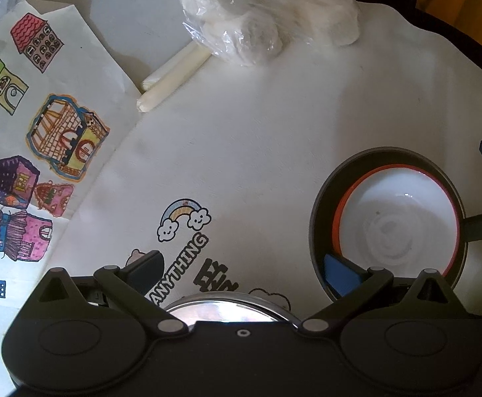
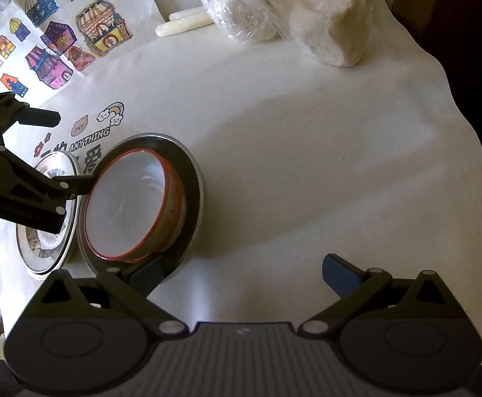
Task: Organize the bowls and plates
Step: 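Reach both grippers to the rim of the steel bowl holding white bowls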
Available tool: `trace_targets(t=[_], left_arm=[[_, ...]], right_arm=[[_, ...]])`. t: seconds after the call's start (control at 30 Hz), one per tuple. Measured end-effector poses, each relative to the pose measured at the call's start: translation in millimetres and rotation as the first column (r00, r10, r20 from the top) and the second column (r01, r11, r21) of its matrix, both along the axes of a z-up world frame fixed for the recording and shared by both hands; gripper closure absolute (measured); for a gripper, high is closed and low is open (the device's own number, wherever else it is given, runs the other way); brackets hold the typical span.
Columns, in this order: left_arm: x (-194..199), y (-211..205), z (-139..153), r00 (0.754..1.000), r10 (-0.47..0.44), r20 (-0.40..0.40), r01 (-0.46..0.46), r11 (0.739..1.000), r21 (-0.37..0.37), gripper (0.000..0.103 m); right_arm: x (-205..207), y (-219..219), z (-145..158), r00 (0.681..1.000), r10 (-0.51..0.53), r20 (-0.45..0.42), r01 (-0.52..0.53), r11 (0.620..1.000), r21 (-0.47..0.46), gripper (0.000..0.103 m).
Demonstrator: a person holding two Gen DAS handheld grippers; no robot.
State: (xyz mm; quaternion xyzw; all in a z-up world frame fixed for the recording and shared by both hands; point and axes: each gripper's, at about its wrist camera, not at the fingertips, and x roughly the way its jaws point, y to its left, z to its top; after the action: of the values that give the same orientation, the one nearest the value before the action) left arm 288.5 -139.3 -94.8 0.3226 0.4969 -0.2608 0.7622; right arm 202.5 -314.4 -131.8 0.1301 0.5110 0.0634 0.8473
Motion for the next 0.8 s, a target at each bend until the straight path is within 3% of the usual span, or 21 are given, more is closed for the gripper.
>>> trace_targets(t=[0.63, 0.8], left_arm=[[-1.7, -3.3, 0.9, 1.000, 0.004, 0.020, -0.005, 0.999, 0.038, 0.001], [-5.1, -6.5, 1.9, 0.999, -0.005, 0.040, 0.002, 0.998, 0.058, 0.003]], right_arm=[[0.8, 0.6, 1.5, 0.999, 0.027, 0.029, -0.026, 0.999, -0.023, 0.001], [0.9, -0.9, 1.8, 0.998, 0.045, 0.038, -0.045, 0.999, 0.000, 0.010]])
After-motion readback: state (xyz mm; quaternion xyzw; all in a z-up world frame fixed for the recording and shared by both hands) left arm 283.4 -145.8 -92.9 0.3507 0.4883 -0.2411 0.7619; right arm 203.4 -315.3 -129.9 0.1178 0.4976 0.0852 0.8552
